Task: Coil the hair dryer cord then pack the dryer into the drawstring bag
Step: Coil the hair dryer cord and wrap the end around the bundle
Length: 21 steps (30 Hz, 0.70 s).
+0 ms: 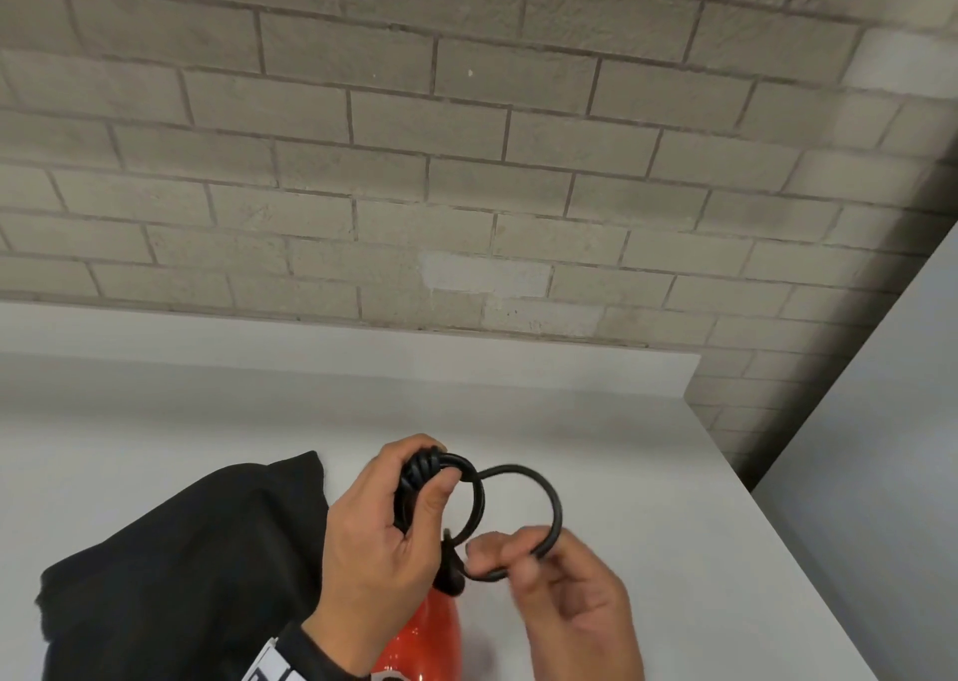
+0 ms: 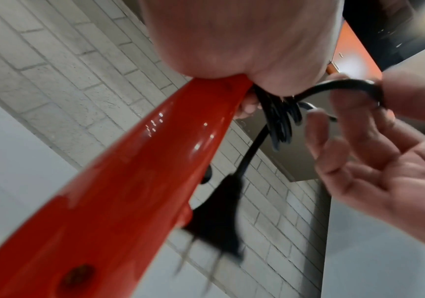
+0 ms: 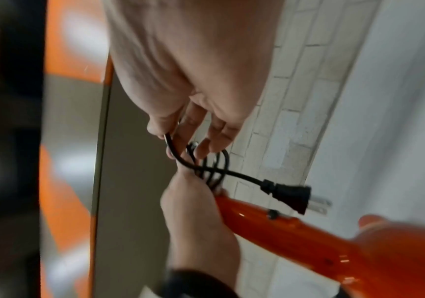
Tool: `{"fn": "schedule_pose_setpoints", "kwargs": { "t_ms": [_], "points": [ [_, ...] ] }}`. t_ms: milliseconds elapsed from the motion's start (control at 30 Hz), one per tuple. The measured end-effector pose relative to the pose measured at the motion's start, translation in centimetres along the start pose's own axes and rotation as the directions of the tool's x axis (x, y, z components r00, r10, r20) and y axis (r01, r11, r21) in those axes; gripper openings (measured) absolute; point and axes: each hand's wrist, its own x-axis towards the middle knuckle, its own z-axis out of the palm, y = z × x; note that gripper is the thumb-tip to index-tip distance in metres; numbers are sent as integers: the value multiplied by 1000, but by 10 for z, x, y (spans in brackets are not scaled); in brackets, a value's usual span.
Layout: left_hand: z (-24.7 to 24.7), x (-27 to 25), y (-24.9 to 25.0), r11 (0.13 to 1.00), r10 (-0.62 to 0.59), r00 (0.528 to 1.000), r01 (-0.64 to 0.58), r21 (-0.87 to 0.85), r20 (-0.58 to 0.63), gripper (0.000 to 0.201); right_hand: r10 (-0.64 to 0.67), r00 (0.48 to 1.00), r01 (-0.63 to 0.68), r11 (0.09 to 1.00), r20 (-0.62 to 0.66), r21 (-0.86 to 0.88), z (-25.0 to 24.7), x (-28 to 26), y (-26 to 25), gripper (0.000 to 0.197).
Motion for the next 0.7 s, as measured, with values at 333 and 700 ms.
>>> {"fn": "schedule_pose_setpoints", "kwargs": {
  "t_ms": [333,700],
  "points": [
    [-6,3,-7,998,-60,998,61,16,-35,16,488,871,-439,824,-55,358,-29,3,-28,37],
    [-7,4,-7,999,-26,1000,26,38,16,31,-8,992,-67,815,-126,-576,-47,-5,-12,26]
  ]
}}
